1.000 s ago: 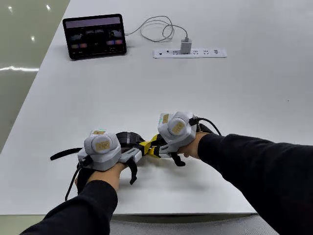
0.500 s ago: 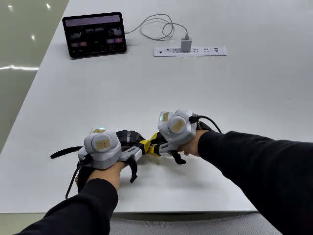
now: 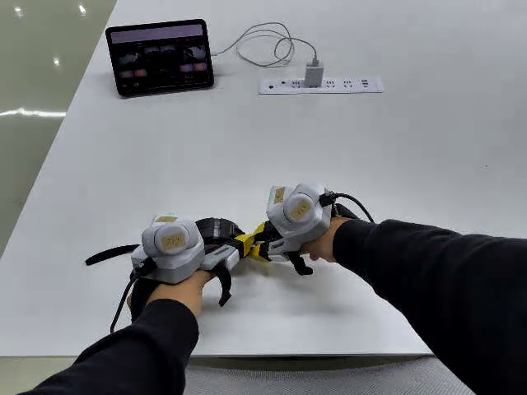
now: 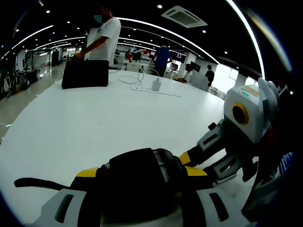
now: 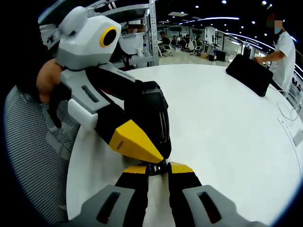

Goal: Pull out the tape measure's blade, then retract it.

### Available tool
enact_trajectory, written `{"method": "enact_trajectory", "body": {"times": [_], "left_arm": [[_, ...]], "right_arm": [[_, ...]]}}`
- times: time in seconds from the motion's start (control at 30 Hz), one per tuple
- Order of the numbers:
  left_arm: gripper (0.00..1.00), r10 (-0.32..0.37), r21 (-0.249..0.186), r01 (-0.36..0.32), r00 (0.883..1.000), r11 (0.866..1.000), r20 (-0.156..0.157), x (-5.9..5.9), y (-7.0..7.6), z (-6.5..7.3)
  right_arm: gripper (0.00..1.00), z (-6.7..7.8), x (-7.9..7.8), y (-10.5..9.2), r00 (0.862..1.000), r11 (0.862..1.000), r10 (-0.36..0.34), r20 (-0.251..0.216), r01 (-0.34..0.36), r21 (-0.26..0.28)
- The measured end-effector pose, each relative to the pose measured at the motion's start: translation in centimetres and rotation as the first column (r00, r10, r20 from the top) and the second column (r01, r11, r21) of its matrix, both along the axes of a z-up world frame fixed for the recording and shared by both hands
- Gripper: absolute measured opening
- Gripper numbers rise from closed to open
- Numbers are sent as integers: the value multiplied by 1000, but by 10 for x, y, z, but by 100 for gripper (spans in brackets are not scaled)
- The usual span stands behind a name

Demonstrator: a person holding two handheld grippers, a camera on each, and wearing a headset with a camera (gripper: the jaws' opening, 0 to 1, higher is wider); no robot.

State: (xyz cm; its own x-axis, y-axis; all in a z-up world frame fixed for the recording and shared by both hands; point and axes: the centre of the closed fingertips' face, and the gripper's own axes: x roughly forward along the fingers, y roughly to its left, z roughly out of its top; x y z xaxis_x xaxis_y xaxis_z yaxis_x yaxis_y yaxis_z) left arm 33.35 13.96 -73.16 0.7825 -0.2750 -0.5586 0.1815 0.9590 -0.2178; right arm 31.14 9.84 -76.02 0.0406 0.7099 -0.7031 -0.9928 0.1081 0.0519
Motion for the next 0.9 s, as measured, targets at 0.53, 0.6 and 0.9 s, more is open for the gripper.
{"method": "enact_trajectory", "body": {"times": [0.53,0.6,0.9], "left_arm": [[66,-4,8,5,999,1000,-41,1,1,-1],[65,-20,6,20,999,1000,-45,0,1,1],[72,-21,-7,21,998,1000,-53,-1,10,3]], "right_arm": [[12,1,0,-1,1000,1000,-22,12,22,-3],[12,1,0,-1,999,999,-32,10,32,4],[17,6,-1,-4,998,998,-54,8,54,19]]}}
